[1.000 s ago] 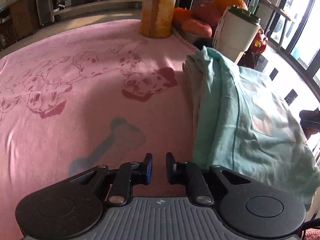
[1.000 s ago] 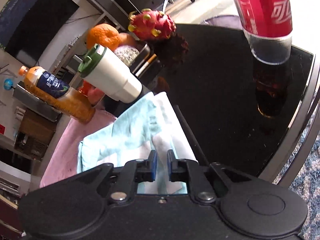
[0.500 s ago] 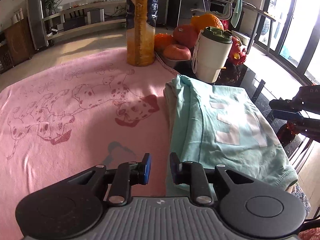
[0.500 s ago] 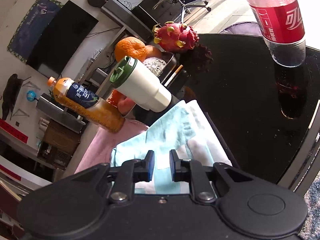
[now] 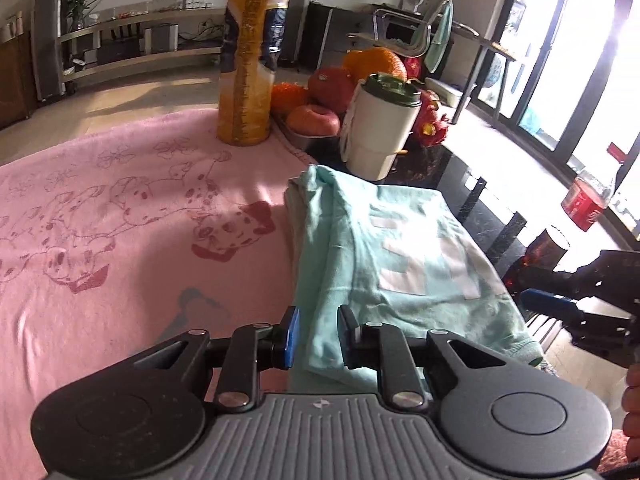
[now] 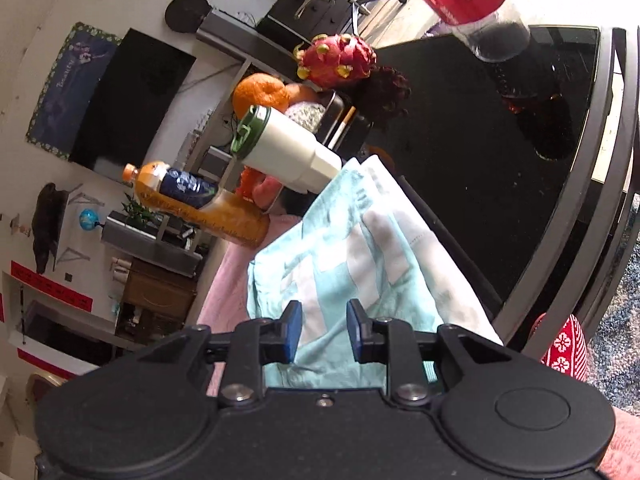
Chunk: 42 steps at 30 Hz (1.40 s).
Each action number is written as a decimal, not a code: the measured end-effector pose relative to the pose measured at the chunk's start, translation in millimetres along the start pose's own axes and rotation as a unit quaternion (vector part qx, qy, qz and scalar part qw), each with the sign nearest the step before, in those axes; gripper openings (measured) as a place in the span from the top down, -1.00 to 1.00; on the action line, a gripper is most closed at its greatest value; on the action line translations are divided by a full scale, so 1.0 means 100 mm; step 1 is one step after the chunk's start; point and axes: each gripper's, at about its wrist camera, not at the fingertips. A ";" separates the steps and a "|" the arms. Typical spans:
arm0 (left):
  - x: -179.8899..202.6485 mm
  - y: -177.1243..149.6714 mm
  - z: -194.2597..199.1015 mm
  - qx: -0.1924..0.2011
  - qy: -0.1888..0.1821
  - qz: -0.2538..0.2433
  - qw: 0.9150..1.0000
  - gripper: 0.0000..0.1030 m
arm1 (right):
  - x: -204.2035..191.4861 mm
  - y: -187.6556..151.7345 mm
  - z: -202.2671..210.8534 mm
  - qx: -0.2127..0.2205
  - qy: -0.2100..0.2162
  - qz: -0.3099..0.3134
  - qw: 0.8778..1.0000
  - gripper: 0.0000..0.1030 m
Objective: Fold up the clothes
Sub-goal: 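Lower the folded shirt onto the table edge and open the left tool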
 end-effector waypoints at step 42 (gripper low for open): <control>-0.23 1.00 -1.78 -0.029 0.065 -0.023 0.997 0.76 | 0.05 0.91 -1.74 -0.097 0.038 -0.068 0.992 1.00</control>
Point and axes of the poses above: each gripper's, at about its wrist camera, not at the fingertips, and z roughly against the way its jaws point, x to its right, y to its top, and after that the axes turned 10 degrees about -z, right-handed
